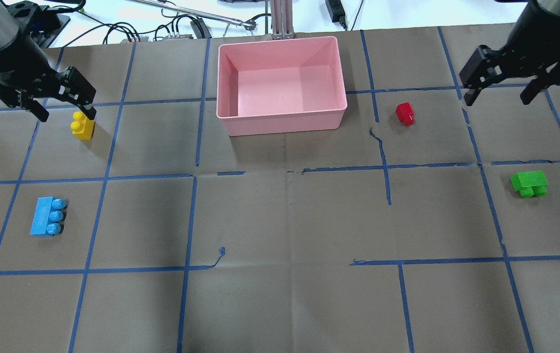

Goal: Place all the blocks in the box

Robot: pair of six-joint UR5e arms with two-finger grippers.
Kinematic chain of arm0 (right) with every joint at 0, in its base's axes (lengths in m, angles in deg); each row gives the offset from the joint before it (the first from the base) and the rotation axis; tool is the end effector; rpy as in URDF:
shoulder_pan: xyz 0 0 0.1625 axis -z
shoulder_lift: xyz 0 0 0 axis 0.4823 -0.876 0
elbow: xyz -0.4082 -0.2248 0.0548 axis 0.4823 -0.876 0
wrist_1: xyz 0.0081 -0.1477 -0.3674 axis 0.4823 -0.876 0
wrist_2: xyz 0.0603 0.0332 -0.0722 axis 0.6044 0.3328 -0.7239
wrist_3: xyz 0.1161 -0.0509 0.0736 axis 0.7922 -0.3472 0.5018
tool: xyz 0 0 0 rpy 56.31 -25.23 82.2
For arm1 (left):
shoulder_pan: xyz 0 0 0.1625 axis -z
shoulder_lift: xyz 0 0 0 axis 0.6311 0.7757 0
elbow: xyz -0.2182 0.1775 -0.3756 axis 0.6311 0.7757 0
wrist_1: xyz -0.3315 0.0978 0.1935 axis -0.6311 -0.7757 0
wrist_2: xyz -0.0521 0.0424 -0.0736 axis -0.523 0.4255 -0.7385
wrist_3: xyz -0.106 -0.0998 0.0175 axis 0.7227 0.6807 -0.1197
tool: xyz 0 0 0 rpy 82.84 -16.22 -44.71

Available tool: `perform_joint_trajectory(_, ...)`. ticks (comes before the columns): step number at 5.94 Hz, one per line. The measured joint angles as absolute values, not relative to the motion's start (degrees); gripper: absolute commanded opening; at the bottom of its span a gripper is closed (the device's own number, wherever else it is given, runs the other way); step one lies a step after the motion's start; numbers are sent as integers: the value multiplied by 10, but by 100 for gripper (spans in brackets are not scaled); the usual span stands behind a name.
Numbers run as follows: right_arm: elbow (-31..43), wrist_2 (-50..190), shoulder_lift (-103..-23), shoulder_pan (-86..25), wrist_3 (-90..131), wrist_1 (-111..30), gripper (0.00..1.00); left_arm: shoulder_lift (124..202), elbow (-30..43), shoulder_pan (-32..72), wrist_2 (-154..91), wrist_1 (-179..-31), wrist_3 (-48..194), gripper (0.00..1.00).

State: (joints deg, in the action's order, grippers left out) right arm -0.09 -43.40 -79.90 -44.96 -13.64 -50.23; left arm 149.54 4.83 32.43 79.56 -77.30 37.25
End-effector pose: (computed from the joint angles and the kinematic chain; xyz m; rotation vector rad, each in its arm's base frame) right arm -0.0093 -0.5092 0.4779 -0.0300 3.1242 0.0893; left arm 0.0350 -0.5284 0.4390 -0.0702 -3.1117 -0.1021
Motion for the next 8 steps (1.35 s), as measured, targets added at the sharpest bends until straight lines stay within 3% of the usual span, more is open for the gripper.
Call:
perform_joint_trajectory(4,5,-493,-712,-324,-322,-599,99,1531,190,220,795,-558,216,95)
perform_joint_trajectory(6,37,-491,-656,-301,-334,-675,99,1567,183,208,796,-514,198,95)
perform_joint_trajectory(8,127,-488,-639,-282,-357,-789,99,1589,185,202,797,-497,181,97)
